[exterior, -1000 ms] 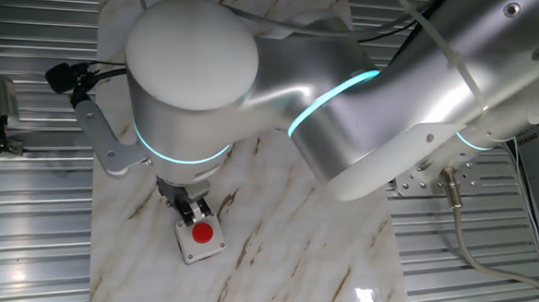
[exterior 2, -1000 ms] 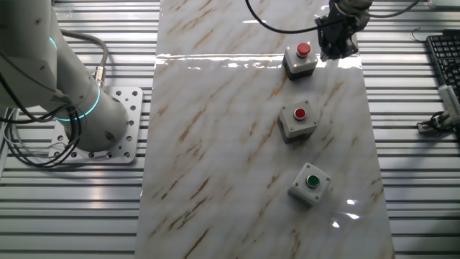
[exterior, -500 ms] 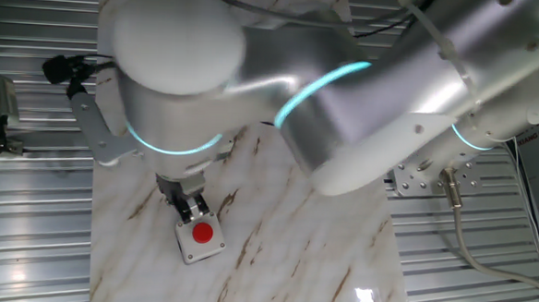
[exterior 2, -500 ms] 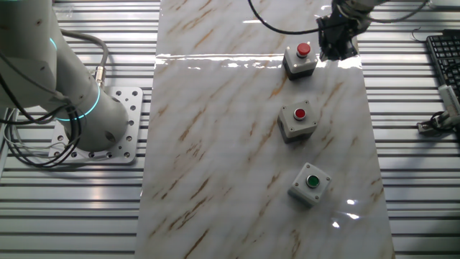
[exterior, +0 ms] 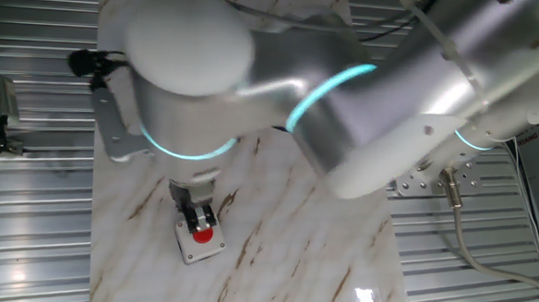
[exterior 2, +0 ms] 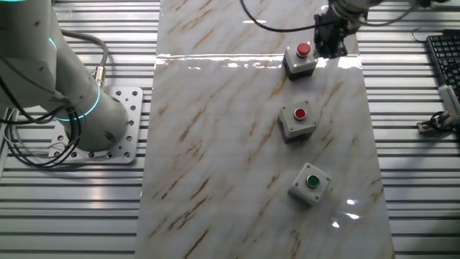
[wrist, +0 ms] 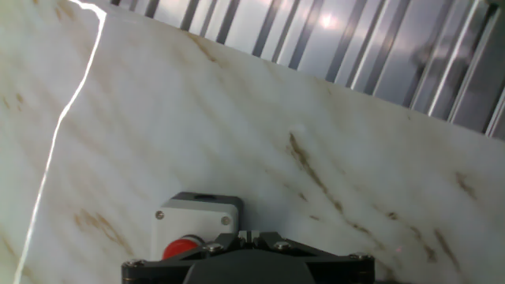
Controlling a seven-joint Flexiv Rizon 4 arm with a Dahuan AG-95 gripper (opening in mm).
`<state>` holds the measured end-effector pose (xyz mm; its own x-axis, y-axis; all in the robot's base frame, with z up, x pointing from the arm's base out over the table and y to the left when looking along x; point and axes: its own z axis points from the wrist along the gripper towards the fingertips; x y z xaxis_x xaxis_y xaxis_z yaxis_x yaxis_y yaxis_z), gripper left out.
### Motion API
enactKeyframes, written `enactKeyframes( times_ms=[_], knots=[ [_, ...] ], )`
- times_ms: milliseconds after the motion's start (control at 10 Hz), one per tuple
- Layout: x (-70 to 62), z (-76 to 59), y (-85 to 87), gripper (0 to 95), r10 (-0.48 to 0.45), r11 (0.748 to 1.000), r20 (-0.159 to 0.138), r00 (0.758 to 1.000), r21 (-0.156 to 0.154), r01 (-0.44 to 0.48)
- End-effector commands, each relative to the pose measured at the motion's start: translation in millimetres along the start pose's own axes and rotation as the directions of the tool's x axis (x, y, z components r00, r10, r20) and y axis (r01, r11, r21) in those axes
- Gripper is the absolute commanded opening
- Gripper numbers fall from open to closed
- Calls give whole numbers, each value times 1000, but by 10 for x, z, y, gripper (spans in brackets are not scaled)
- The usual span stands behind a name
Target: Press three buttons from left to right in sequence
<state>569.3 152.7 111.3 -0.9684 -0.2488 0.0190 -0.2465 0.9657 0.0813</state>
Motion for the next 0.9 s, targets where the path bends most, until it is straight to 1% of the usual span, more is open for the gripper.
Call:
enactKeyframes(
  times_ms=[100, 300, 700, 800, 900],
  knots=[
    [57, 68, 129, 0, 30, 999, 24, 999, 39, -31],
    [89, 100, 226, 0, 54, 996, 30, 998, 64, -56],
    [82, 122, 339, 0, 82, 993, 30, 996, 77, -84],
    [82, 135, 358, 0, 85, 993, 34, 996, 79, -88],
    [88, 166, 364, 0, 67, 993, 42, 997, 91, -71]
  ],
)
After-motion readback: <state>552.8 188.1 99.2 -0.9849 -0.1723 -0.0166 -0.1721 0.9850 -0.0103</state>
